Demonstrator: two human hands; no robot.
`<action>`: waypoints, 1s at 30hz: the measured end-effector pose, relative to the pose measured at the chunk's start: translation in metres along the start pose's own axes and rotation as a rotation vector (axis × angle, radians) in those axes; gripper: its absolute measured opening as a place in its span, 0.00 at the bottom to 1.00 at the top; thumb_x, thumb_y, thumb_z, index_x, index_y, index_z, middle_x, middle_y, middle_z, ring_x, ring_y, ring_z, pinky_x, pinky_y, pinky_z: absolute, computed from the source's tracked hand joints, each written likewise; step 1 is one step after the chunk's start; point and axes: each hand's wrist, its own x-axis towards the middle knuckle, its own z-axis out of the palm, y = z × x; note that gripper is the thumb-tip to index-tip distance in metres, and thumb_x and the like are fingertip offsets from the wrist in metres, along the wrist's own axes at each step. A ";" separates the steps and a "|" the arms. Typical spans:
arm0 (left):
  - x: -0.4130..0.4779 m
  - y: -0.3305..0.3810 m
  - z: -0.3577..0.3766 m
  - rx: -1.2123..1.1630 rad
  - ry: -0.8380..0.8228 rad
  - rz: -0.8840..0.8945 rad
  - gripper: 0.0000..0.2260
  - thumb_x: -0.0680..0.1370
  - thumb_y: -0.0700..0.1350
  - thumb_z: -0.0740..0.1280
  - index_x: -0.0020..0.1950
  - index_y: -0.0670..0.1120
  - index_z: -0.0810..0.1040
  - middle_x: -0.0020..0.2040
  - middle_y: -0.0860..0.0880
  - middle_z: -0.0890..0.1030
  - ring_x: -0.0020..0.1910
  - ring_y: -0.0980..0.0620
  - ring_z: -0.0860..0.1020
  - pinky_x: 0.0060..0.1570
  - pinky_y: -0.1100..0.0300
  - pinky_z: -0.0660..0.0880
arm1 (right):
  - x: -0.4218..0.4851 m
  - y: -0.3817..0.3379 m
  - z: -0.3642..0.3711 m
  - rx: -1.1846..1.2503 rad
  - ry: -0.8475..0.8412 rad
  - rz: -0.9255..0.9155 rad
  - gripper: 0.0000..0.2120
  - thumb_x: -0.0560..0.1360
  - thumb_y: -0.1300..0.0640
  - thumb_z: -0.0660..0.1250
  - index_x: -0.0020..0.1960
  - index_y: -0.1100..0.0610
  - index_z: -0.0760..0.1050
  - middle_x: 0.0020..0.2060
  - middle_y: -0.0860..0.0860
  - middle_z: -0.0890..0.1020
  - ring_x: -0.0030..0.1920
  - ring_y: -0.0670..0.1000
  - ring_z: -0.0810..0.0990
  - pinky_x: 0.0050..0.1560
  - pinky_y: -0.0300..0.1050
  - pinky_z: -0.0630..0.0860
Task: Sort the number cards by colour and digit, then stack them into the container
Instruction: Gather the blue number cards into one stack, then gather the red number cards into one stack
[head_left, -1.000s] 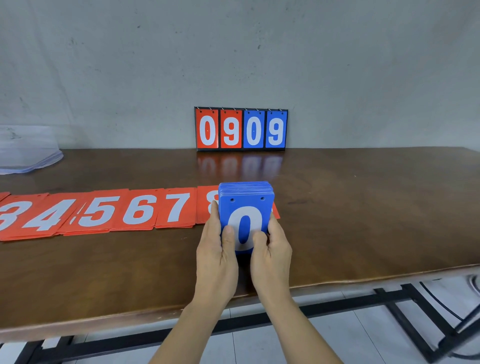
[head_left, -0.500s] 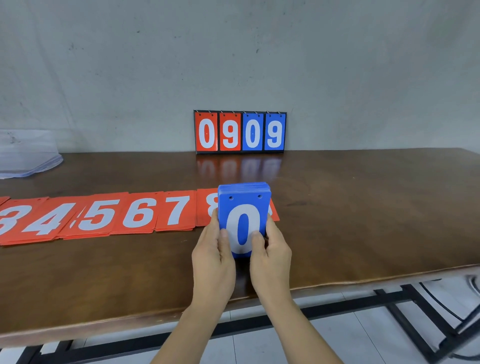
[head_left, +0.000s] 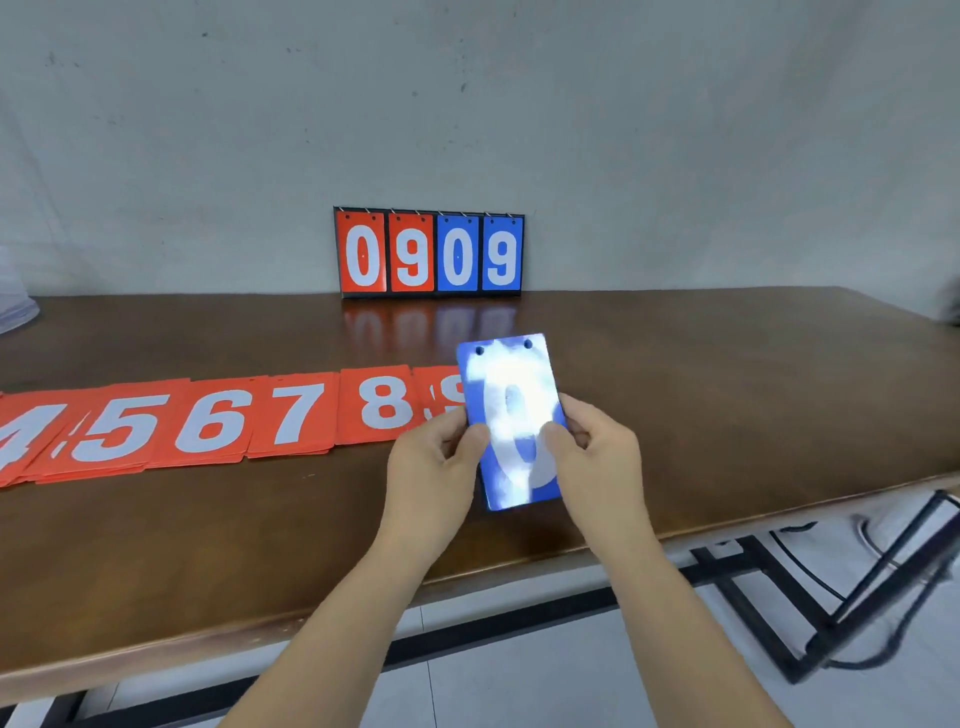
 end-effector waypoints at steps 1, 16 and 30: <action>0.004 0.002 0.011 -0.003 -0.032 -0.047 0.06 0.79 0.46 0.65 0.54 0.50 0.80 0.53 0.55 0.84 0.52 0.55 0.82 0.49 0.53 0.82 | 0.006 0.000 -0.013 -0.024 -0.010 0.039 0.11 0.78 0.61 0.64 0.45 0.44 0.76 0.45 0.45 0.82 0.48 0.47 0.81 0.47 0.47 0.82; 0.013 -0.005 0.071 0.866 -0.048 -0.218 0.13 0.81 0.56 0.59 0.63 0.56 0.75 0.57 0.55 0.77 0.63 0.50 0.67 0.54 0.56 0.60 | 0.034 0.046 -0.048 -0.515 -0.118 0.259 0.07 0.77 0.58 0.64 0.47 0.60 0.78 0.41 0.51 0.82 0.41 0.50 0.81 0.38 0.44 0.78; 0.010 -0.012 0.065 0.643 0.046 -0.207 0.21 0.79 0.57 0.63 0.70 0.51 0.70 0.63 0.54 0.77 0.63 0.52 0.73 0.66 0.51 0.66 | 0.034 0.034 -0.059 -0.619 -0.179 0.132 0.05 0.78 0.52 0.63 0.46 0.53 0.74 0.47 0.52 0.76 0.38 0.48 0.72 0.33 0.41 0.67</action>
